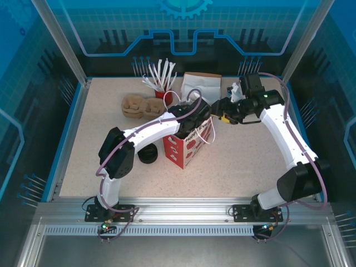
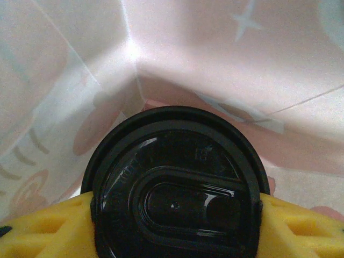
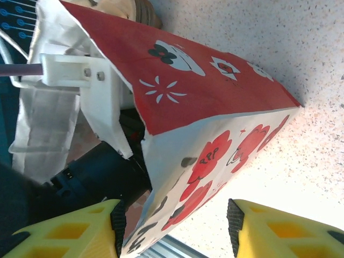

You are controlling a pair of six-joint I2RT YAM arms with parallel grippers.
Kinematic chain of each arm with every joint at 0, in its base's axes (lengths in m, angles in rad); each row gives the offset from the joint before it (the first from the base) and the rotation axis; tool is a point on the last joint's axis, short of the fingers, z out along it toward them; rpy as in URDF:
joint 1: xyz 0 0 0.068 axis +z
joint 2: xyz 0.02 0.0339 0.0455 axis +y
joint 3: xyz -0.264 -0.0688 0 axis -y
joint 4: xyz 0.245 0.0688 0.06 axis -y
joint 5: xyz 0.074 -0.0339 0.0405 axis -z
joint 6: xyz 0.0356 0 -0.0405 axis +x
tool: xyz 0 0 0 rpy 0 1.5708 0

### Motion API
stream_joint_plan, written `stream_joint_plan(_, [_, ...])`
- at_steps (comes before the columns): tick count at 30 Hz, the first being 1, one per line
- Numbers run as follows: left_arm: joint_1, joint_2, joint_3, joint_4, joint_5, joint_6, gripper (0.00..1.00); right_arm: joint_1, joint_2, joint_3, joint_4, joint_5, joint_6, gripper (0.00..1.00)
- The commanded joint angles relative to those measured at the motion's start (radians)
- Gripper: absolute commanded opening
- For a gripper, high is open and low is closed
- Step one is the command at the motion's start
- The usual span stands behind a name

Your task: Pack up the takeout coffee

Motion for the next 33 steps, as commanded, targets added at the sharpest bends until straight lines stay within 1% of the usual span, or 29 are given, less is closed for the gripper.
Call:
stream_joint_plan(1, [-0.006,0.133,-0.062,-0.104,0.125,-0.018,0.57,0.034,0.019,0.038,-0.046,0.009,0.014,0.55])
stream_joint_plan(7, [-0.006,0.136,-0.037,-0.113,0.123,-0.019,0.57,0.046,0.041,0.040,-0.070,0.017,0.012,0.53])
stream_joint_plan(11, [-0.005,0.136,-0.009,-0.129,0.123,-0.022,0.58,0.045,0.050,0.053,-0.094,0.022,-0.010,0.46])
stream_joint_plan(16, [-0.003,0.133,0.055,-0.168,0.116,-0.025,0.65,0.045,0.048,0.061,-0.117,0.025,-0.041,0.33])
stream_joint_plan(19, [-0.001,0.132,0.105,-0.196,0.109,-0.028,0.72,0.045,0.047,0.066,-0.131,0.031,-0.059,0.31])
stream_joint_plan(24, [0.003,0.129,0.186,-0.249,0.096,-0.030,0.80,0.046,0.039,0.066,-0.142,0.032,-0.086,0.22])
stream_joint_plan(28, [0.004,0.114,0.226,-0.276,0.094,-0.046,0.83,0.046,0.040,0.076,-0.158,0.037,-0.111,0.17])
stream_joint_plan(33, [0.003,0.081,0.231,-0.288,0.090,-0.074,0.86,0.045,0.036,0.085,-0.168,0.045,-0.130,0.14])
